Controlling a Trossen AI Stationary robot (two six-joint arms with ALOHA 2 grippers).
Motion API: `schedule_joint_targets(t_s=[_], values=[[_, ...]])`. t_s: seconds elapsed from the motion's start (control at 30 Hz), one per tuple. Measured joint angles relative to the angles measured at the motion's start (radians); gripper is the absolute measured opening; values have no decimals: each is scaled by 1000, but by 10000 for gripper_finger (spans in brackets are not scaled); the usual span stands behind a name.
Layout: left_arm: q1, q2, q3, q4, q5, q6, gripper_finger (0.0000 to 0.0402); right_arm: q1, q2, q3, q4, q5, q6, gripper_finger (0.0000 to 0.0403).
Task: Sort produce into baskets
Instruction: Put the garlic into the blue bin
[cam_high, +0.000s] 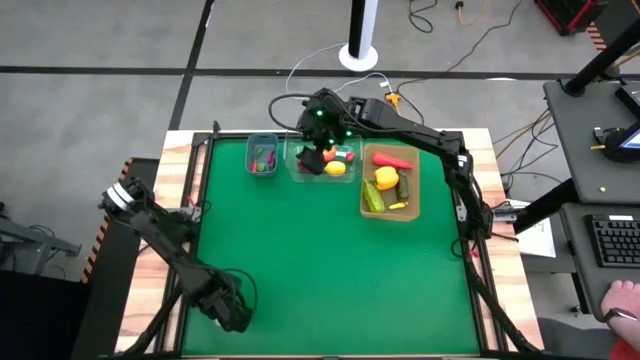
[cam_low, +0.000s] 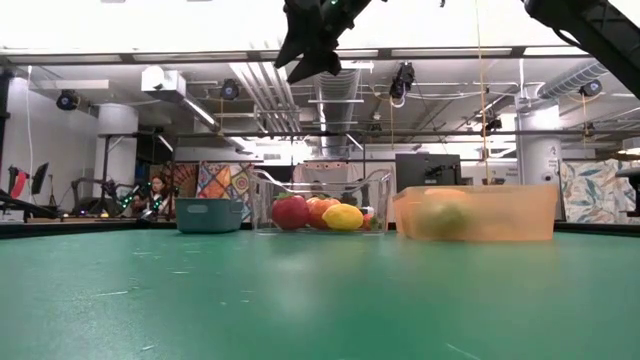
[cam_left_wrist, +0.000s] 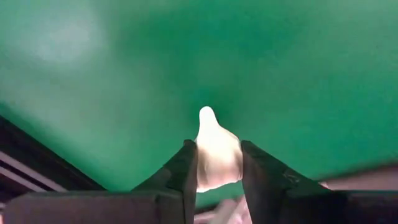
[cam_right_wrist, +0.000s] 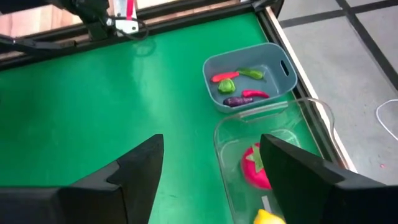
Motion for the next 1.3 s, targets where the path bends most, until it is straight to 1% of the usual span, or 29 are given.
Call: schedule_joint_targets(t_s=[0.07, 0.1, 0.17, 0.3, 0.43, 0.5, 0.57, 0.67, 0.73, 0.8, 0.87, 1.0, 1.07, 1.17, 1.23, 1.3], values=[[7, -29, 30, -1, -43, 43, 80, 0, -8, 0, -14, 0, -6, 256], [13, -48, 47, 0, -80, 68, 80, 0, -14, 0, -21, 0, -13, 256], [30, -97, 81, -3, -189, 136, 81, 0, -29, 0, -27, 0, -25, 258], [97, -220, 147, -21, -420, 346, 81, 0, -77, -1, -31, -6, -45, 264], [230, -333, 206, -107, -605, 600, 81, 0, -141, -1, -29, -8, -65, 269], [315, -379, 236, -111, -668, 764, 81, 1, -172, -1, -25, -8, -71, 271], [411, -408, 268, -108, -699, 942, 81, 3, -199, -2, -25, -8, -69, 272], [540, -434, 299, -69, -704, 1197, 81, 10, -237, -3, -27, -8, -64, 270], [609, -448, 305, 3, -700, 1359, 81, 13, -263, -6, -27, -8, -58, 268], [669, -460, 301, 95, -662, 1495, 81, 20, -292, -6, -24, -9, -51, 265], [731, -469, 278, 204, -588, 1596, 81, 30, -317, -7, -19, -8, -51, 263], [839, -468, 226, 386, -443, 1678, 81, 63, -345, -14, -2, -8, -39, 264], [877, -461, 195, 479, -393, 1697, 81, 84, -350, -26, 15, -8, -27, 266], [898, -441, 165, 591, -379, 1758, 81, 122, -365, -68, 81, -8, -26, 271], [897, -433, 155, 662, -375, 1816, 81, 148, -383, -121, 160, -9, -26, 273], [897, -429, 149, 722, -351, 1851, 81, 167, -409, -194, 254, -9, -37, 274]])
